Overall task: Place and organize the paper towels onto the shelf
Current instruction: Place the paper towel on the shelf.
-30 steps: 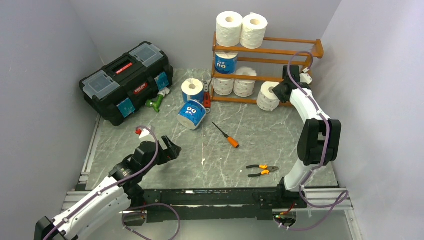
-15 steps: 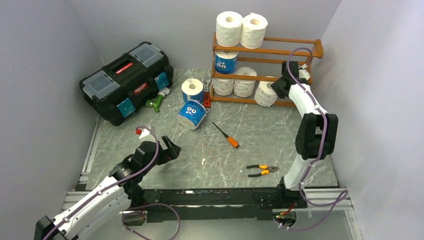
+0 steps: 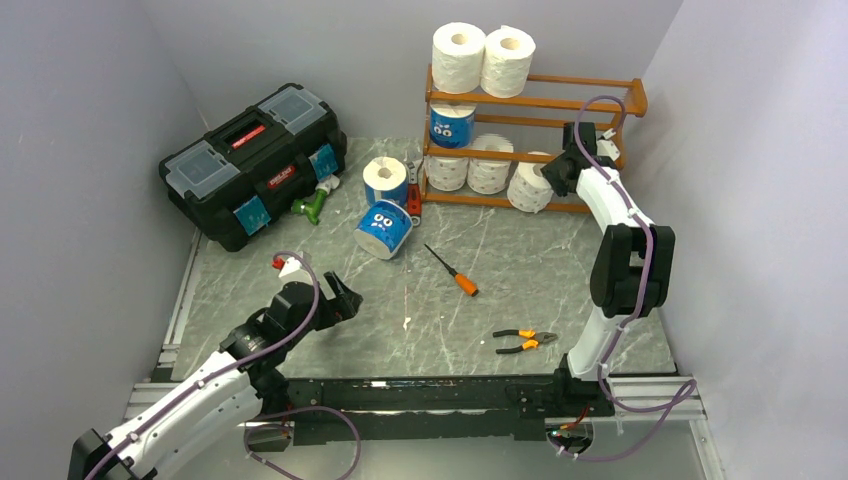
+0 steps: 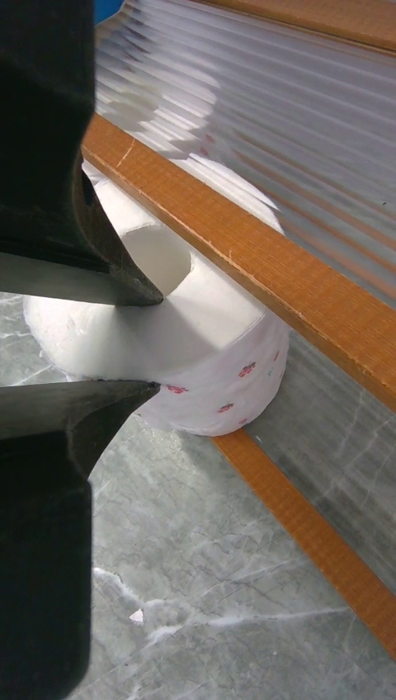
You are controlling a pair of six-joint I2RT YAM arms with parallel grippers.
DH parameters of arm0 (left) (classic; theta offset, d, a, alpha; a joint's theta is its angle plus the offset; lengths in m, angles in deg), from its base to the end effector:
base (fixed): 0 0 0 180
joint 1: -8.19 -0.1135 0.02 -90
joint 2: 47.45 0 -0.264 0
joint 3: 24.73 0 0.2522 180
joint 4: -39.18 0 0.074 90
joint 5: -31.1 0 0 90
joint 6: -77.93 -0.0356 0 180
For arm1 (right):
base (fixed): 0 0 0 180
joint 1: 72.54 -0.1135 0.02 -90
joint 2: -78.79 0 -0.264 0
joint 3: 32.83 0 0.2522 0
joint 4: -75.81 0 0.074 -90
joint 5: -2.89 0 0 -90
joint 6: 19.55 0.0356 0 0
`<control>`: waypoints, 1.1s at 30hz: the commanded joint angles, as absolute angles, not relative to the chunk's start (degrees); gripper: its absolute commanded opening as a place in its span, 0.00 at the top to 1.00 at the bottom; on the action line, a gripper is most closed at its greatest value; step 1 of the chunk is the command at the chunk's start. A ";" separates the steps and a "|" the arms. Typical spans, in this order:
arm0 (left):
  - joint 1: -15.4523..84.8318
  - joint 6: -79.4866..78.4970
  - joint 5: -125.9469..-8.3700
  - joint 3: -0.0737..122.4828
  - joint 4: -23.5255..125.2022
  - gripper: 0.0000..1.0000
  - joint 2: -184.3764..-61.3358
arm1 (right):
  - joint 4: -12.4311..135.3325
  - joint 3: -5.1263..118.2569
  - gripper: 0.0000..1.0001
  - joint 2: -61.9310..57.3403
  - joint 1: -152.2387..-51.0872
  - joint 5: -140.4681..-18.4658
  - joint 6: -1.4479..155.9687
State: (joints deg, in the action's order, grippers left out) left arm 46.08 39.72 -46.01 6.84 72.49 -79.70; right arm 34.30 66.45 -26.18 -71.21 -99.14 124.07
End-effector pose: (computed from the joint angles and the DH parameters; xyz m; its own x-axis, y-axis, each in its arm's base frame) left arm 0.1146 -0.0791 0.1906 -0.6286 -0.4814 -0.6109 -0.0667 0.8159 -0.5744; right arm 0.4128 -0.0170 0.2637 -0.3028 0.7947 -0.5261 0.6880 0.5643 0.4563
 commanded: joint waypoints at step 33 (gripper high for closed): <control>45.88 40.07 -46.89 8.73 70.18 0.07 -80.42 | 41.41 63.65 0.41 -17.05 -71.14 -95.55 120.34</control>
State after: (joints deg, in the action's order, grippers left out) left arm 46.08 39.80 -46.21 6.84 72.10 -81.21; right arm 38.12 65.14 -24.46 -71.24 -95.73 122.30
